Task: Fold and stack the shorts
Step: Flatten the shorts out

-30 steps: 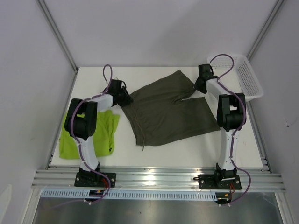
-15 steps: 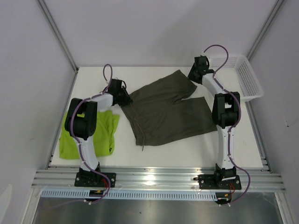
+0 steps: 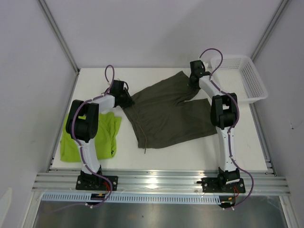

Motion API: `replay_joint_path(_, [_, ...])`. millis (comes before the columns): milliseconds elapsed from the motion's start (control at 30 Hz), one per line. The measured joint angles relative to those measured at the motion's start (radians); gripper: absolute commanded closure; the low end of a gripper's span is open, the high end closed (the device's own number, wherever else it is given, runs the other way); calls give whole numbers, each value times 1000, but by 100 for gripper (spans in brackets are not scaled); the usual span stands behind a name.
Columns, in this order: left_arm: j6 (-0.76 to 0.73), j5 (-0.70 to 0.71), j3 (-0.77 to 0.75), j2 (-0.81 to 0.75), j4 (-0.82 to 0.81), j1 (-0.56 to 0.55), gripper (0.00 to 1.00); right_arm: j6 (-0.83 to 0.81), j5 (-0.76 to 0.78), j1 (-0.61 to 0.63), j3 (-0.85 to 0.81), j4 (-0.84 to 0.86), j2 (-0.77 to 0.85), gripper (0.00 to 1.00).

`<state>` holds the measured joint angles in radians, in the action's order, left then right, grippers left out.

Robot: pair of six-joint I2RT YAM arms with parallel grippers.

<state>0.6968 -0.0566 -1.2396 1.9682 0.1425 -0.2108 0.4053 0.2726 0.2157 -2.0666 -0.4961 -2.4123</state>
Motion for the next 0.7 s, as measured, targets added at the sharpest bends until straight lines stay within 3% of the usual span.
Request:
replay_joint_path(233, [-2,0,-1,0,2,0,62,-19,58,6,-69,-57,-34,60])
replay_joint_path(567, [-9,0,-9,4,12,0,63,-43,85,6,-71,-99,-39,73])
replay_joint_path(667, [-9,-1,-14,7,18,1,63,-53,85,6,-71,-107,-39,90])
replay_joint_path(700, [-9,-1,-14,7,18,1,63,-53,85,6,-71,-110,-39,100])
